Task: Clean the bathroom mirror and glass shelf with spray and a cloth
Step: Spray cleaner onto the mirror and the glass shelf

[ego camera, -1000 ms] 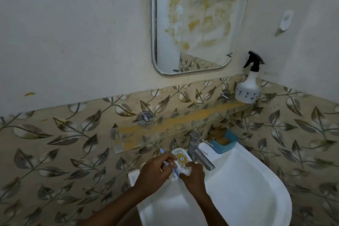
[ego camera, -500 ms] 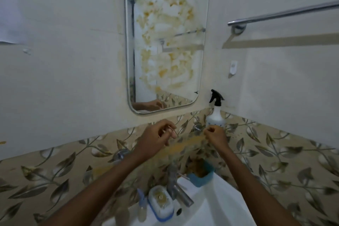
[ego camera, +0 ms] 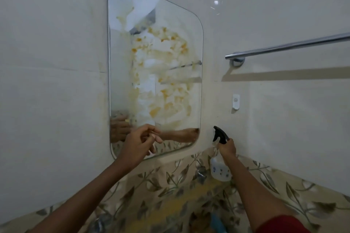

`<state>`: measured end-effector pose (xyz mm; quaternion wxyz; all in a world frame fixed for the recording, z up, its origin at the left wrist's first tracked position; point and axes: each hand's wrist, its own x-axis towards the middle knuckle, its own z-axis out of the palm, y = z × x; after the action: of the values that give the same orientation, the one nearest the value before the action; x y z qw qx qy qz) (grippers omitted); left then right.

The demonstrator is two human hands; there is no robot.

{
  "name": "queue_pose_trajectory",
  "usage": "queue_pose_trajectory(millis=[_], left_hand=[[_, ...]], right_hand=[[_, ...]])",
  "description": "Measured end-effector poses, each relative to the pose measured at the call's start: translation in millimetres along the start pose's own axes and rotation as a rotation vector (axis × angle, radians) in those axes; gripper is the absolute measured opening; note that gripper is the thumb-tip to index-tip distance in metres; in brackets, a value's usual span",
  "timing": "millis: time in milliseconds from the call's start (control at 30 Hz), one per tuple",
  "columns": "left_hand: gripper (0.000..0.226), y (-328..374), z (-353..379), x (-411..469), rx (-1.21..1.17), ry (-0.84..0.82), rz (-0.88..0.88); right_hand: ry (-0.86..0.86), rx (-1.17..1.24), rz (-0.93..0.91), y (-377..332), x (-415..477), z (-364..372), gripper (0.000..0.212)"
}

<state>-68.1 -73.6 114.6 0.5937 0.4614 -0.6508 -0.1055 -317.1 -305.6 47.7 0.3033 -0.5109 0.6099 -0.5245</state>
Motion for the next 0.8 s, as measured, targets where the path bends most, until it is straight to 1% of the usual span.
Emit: queue_pose_trajectory(millis=[100, 167, 267, 333, 400, 467, 500, 600, 633, 667, 733, 800], left_hand=[[0.022, -4, -2, 1, -0.004, 0.003, -0.007], [0.023, -8, -5, 0, -0.005, -0.001, -0.017], [0.022, -15, -5, 0, 0.014, -0.003, -0.009], [0.023, -16, -2, 1, 0.057, 0.009, 0.030], [0.022, -13, 8, 2, 0.089, 0.007, 0.028], [0.022, -8, 24, 2, 0.124, -0.043, 0.004], [0.032, -6, 32, 2, 0.173, -0.087, -0.004], [0.088, 12, 53, 0, 0.354, -0.256, -0.038], [0.102, 19, 59, -2, 0.358, -0.283, -0.046], [0.110, 27, 63, -3, 0.336, -0.286, -0.047], [0.111, 39, 65, -7, 0.272, -0.210, -0.012], [0.102, 43, 57, -10, 0.232, -0.095, 0.018]], right_hand=[[0.025, -0.009, -0.003, 2, 9, 3, 0.033], [0.025, -0.013, -0.036, 3, 9, 0, 0.033], [0.005, -0.039, -0.161, -8, -6, -10, 0.036], [0.042, -0.036, -0.254, -23, -20, -19, 0.038], [0.088, -0.023, -0.352, -47, -41, -30, 0.037], [0.107, 0.000, -0.452, -75, -64, -41, 0.034], [0.108, 0.016, -0.506, -90, -77, -46, 0.033], [0.094, 0.058, -0.687, -133, -120, -56, 0.029], [0.077, 0.084, -0.734, -145, -135, -57, 0.026], [0.058, 0.116, -0.776, -156, -149, -58, 0.022], [0.021, 0.185, -0.827, -171, -174, -57, 0.018], [-0.020, 0.245, -0.854, -179, -193, -55, 0.020]])
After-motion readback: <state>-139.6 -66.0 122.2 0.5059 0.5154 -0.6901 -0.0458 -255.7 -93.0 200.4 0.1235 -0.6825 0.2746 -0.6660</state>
